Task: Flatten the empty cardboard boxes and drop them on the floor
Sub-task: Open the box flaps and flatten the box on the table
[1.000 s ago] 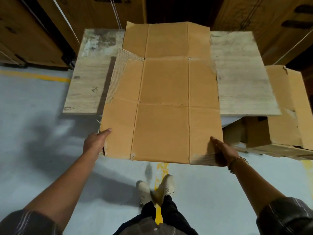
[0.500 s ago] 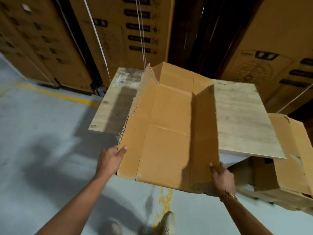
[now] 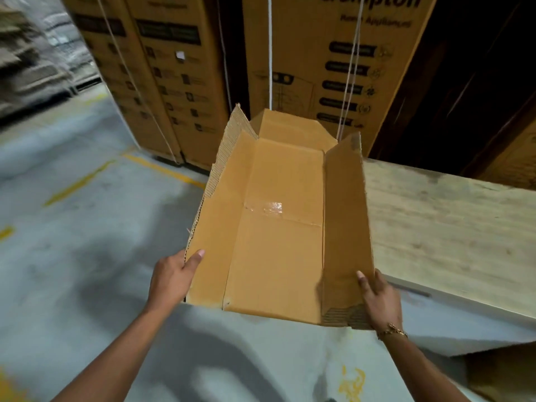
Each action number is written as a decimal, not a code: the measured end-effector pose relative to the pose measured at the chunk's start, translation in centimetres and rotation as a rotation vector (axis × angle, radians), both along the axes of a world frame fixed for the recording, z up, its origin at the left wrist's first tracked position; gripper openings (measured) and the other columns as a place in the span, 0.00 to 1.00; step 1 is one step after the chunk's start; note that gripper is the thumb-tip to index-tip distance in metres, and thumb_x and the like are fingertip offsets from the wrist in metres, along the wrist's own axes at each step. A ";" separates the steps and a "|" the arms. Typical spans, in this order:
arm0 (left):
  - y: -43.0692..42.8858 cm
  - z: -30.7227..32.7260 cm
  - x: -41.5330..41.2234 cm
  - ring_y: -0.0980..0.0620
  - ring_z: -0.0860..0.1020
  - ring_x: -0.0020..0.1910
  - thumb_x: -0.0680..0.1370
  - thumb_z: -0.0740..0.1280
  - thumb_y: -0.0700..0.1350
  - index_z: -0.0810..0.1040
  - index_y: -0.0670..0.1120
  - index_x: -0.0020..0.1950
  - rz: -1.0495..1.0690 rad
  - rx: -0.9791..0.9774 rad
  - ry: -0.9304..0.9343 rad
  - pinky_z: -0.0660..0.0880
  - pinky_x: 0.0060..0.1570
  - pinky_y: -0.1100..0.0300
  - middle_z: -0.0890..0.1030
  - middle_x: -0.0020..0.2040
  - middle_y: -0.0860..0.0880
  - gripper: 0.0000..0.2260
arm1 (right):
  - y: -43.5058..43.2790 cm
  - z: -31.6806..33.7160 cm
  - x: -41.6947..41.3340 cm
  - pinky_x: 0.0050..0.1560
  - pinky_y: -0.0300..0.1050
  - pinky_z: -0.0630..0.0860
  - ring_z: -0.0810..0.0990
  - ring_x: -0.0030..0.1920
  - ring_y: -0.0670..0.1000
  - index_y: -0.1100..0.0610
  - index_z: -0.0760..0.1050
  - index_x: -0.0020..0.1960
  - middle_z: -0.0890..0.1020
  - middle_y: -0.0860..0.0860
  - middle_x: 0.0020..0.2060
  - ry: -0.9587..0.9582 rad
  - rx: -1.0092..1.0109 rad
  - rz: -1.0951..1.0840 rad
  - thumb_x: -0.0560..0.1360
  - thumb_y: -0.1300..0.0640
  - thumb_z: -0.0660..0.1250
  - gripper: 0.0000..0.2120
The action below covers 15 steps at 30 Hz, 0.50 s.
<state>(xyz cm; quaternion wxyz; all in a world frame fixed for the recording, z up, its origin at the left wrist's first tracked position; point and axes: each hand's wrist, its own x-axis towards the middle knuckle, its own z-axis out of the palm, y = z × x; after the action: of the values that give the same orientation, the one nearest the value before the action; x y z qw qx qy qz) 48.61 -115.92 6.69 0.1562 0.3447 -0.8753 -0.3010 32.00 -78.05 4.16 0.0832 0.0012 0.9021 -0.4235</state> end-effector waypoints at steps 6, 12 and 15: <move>-9.8 -0.3 2.1 0.41 0.80 0.35 0.80 0.64 0.57 0.82 0.42 0.45 0.077 -0.055 -0.009 0.75 0.38 0.51 0.81 0.33 0.41 0.19 | -10.7 -0.8 -0.7 0.49 0.52 0.76 0.79 0.46 0.57 0.56 0.75 0.60 0.84 0.55 0.49 -0.005 0.019 0.082 0.80 0.42 0.60 0.20; -17.7 -2.0 0.7 0.43 0.78 0.31 0.80 0.65 0.55 0.82 0.43 0.43 0.137 -0.049 -0.020 0.74 0.34 0.53 0.78 0.28 0.45 0.17 | -19.7 -2.4 -3.6 0.46 0.56 0.80 0.81 0.44 0.61 0.61 0.75 0.56 0.83 0.60 0.43 0.029 0.020 0.137 0.80 0.43 0.61 0.21; -21.4 -3.0 -0.6 0.45 0.80 0.32 0.80 0.66 0.56 0.82 0.44 0.44 0.162 -0.008 -0.025 0.78 0.36 0.51 0.80 0.31 0.45 0.17 | -23.7 -3.4 -5.5 0.44 0.55 0.80 0.79 0.39 0.58 0.62 0.76 0.56 0.83 0.57 0.42 0.035 0.040 0.155 0.79 0.42 0.60 0.23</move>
<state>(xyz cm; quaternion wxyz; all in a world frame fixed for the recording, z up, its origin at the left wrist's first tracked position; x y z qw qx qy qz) 47.98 -137.35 3.66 0.1705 0.4177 -0.8476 -0.2794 26.49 -101.76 0.78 0.0998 -0.0747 0.9091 -0.3974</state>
